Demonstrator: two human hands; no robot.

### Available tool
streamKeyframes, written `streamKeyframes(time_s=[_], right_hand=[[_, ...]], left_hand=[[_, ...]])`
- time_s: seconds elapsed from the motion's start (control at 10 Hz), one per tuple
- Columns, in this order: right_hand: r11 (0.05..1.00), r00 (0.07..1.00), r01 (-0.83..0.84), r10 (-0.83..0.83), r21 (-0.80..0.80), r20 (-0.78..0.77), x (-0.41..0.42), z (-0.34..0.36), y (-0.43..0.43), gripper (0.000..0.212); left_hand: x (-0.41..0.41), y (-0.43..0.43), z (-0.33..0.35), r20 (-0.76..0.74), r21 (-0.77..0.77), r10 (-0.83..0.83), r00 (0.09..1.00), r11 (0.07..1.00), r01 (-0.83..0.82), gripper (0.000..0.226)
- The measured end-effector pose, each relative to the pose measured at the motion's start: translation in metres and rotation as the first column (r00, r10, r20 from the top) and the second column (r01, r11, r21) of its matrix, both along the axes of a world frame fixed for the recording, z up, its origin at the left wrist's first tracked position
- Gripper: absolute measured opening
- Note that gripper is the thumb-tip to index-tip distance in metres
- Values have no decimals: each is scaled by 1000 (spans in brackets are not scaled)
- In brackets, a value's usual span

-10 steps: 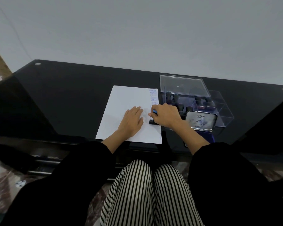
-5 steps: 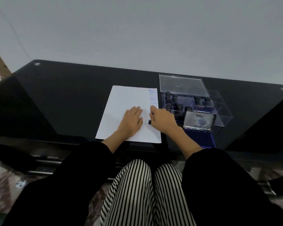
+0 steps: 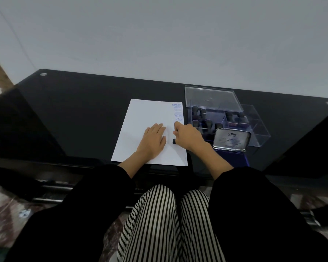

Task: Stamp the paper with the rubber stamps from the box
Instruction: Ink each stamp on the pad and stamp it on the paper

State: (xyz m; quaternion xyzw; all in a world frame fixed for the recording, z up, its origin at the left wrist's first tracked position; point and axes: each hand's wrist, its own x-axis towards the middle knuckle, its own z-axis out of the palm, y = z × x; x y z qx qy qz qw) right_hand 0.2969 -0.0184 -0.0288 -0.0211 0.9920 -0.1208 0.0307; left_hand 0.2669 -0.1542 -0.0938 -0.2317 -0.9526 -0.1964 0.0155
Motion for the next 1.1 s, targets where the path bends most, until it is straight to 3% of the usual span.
streamKeyframes(time_s=[0.3,0.5,0.8,1.1], right_hand=[[1000,997,25,-24,-14,69,-7,7,-4,16],[999,1000,26,-26,-19,7,-2,0,-3,9],[997,982,63,-68,-36,-178,28,-19,-10,19],[996,992,54,-61,-65,-111,15,-11,-8,17]], left_hand=[[0,-1,0,-13,5,-10,1000,1000,10,47],[1,0,1,3,4,-3,1000,1000,3,47],[2,1,3,16,-7,16,1000,1000,-16,47],[1,1,2,10,-3,14,1000,1000,-14,47]])
